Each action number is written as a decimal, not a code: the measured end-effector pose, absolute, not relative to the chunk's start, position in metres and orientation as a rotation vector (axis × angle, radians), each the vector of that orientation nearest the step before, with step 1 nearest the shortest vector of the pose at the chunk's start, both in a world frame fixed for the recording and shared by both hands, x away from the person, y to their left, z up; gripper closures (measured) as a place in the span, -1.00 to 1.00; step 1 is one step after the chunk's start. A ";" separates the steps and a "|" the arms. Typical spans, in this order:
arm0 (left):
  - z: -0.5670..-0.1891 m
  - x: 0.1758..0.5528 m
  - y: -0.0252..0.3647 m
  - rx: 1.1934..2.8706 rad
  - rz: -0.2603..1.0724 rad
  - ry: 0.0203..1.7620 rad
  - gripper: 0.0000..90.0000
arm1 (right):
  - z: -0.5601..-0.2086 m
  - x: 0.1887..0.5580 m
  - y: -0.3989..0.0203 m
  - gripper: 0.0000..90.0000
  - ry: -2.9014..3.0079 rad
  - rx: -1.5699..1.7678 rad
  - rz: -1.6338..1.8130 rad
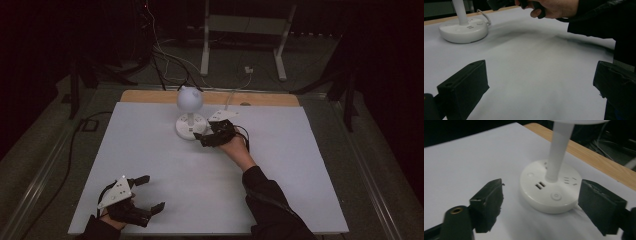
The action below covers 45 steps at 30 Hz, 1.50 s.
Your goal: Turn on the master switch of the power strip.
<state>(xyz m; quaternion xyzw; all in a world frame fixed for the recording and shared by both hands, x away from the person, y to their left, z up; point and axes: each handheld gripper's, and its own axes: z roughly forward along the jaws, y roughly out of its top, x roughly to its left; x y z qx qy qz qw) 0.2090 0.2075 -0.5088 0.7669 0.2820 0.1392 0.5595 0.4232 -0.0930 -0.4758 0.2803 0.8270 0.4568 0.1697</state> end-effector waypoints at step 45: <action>-0.509 0.209 0.208 1.796 0.314 0.661 -1.00 | -0.515 0.458 -0.066 1.00 2.284 0.937 1.106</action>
